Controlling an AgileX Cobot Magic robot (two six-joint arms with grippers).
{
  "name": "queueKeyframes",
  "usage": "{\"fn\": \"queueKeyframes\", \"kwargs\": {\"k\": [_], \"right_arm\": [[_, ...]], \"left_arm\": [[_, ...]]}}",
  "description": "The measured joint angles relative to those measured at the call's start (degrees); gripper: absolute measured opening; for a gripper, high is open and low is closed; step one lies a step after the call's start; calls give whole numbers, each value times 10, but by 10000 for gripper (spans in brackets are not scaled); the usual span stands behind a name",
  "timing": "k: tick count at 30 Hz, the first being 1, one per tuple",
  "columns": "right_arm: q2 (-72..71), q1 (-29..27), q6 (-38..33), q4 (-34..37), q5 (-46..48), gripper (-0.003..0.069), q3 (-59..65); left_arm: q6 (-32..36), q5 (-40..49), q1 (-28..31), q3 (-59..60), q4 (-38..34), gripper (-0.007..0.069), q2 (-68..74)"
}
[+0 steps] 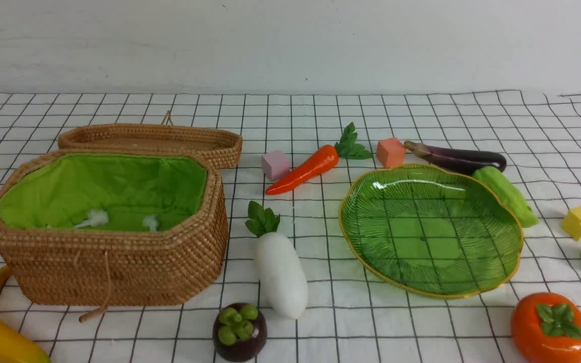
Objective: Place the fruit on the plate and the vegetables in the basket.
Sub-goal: Use the left arm to grab a banana and put it into the right plate
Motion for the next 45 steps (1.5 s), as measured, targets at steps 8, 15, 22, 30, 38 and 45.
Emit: {"fn": "queueKeyframes", "kwargs": {"k": [8,15,22,30,38,45], "right_arm": [[0,0,0,0,0,245,0],[0,0,0,0,0,245,0],[0,0,0,0,0,245,0],[0,0,0,0,0,245,0],[0,0,0,0,0,245,0],[0,0,0,0,0,245,0]], "left_arm": [[0,0,0,0,0,239,0],[0,0,0,0,0,239,0],[-3,-8,0,0,-3,239,0],[-127,-148,0,0,-250,239,0],[-67,-58,0,-101,-325,59,46],[28,114,0,-231,-250,-13,230]]}}
